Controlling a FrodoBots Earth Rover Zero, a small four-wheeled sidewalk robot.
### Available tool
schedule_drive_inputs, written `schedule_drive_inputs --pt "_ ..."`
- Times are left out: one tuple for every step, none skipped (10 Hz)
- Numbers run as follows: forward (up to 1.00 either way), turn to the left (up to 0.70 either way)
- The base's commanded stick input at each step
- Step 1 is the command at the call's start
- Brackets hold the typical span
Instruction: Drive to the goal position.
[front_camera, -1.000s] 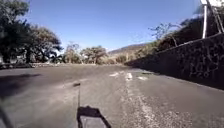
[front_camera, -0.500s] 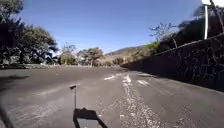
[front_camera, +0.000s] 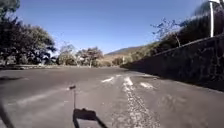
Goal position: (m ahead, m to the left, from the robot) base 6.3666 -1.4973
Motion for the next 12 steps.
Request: schedule_drive_inputs --pt "1.0 0.0" --pt "1.0 0.0" --pt "1.0 0.0" --pt "1.0 0.0" --pt "1.0 0.0" --pt "1.0 0.0" --pt "1.0 0.0" --pt "1.0 0.0" --pt "1.0 0.0" --pt "1.0 0.0" --pt "1.0 0.0" --pt "1.0 0.0"
